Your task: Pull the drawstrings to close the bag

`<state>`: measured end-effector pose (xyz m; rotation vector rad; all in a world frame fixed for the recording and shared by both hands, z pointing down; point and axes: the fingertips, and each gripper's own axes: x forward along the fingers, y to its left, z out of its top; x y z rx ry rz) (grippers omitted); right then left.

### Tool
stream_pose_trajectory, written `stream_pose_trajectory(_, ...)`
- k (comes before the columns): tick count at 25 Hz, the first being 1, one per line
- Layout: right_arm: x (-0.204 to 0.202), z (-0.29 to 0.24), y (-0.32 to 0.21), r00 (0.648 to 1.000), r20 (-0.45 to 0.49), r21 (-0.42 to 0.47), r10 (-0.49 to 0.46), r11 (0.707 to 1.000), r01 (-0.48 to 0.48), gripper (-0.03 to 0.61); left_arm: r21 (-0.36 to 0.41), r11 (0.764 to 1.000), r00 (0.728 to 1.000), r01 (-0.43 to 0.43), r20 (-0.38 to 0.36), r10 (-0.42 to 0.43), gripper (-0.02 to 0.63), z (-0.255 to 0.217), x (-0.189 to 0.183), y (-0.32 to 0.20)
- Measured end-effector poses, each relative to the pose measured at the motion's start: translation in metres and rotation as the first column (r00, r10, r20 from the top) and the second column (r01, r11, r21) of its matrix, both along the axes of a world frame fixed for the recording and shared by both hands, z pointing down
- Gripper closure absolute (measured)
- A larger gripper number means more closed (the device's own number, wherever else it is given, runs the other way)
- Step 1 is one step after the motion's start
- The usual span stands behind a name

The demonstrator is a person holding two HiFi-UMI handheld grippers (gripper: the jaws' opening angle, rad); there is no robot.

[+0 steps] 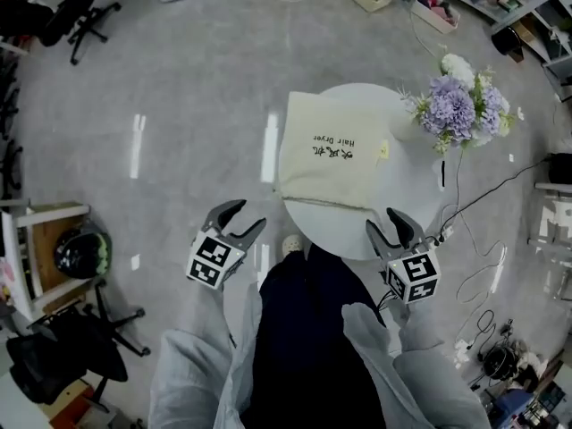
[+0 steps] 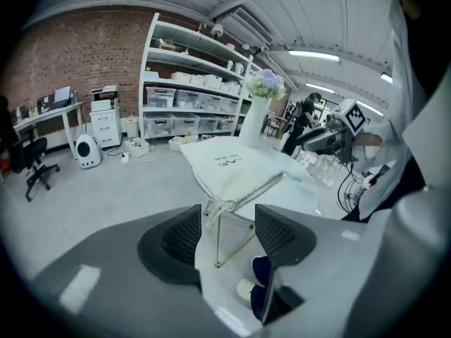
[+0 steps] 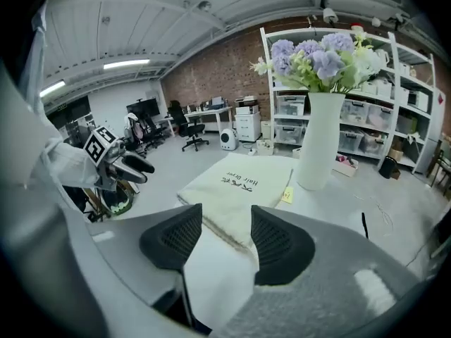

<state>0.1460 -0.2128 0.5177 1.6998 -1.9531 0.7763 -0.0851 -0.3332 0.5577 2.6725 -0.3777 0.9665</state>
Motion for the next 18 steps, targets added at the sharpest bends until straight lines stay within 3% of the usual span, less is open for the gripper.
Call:
stream_pose_trajectory(8,0.008,0.042,0.012,0.995,-0.040,-0.105,-0.096,0.990,0.092,0.379,-0.003,0.995,0.991,-0.100,0.093,0.100,0.367,0.055,0.018,-0.007)
stream_pose_trajectory(18,0.007,0.085,0.039,0.985,-0.088,-0.216,-0.150,0.968,0.128,0.379,0.003,0.988,0.974,-0.154,0.170,0.151,0.367,0.103,0.019,-0.014)
